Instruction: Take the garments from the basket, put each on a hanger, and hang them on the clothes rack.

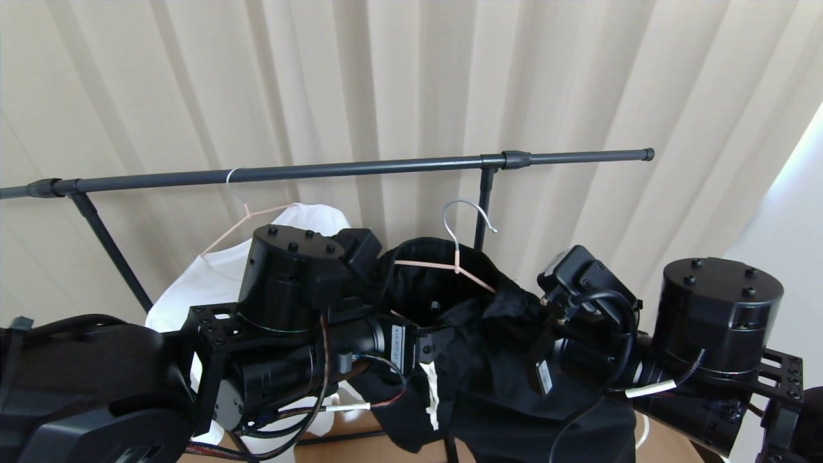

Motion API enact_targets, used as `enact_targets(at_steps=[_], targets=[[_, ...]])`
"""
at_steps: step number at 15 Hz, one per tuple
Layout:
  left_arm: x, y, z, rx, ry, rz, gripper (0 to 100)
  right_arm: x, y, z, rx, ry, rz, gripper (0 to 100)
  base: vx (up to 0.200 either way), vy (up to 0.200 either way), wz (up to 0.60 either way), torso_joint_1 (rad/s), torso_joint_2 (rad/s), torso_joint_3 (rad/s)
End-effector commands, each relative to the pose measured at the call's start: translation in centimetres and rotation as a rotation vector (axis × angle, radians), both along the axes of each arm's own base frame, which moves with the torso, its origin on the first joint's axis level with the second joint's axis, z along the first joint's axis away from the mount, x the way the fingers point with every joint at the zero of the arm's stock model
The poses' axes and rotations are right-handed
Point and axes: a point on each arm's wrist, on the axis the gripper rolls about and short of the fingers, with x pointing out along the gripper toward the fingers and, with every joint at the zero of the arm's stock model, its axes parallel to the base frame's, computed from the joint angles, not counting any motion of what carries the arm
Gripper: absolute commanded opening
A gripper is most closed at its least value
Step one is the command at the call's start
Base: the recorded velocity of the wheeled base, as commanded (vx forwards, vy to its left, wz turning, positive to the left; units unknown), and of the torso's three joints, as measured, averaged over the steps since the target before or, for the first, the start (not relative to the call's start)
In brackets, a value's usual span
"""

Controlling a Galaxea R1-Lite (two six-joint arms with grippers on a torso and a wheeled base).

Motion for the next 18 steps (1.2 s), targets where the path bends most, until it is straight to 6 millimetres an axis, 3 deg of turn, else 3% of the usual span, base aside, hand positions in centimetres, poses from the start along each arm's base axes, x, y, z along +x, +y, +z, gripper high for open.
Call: enact_targets(at_steps=[1,10,18], targets=[[0.1,0.0,0.0,0.005,-0.004,0.007,100,-0.1,-0.1,0.0,0.000,0.001,0.005,0,0.000,0.000,0.00,0.000,0.00,0.000],[0.3,0.5,0.1,0.107,-0.089,0.059,100,-0.5,-0.5,0.2,0.008,0.001,0.030,0,0.000,0.000,0.00,0.000,0.00,0.000],[0.4,2.1,0.1,0.208,-0.151,0.084,100,-0.5,-0.5,0.2,0.012,0.003,0.045,0,0.000,0.000,0.00,0.000,0.00,0.000]])
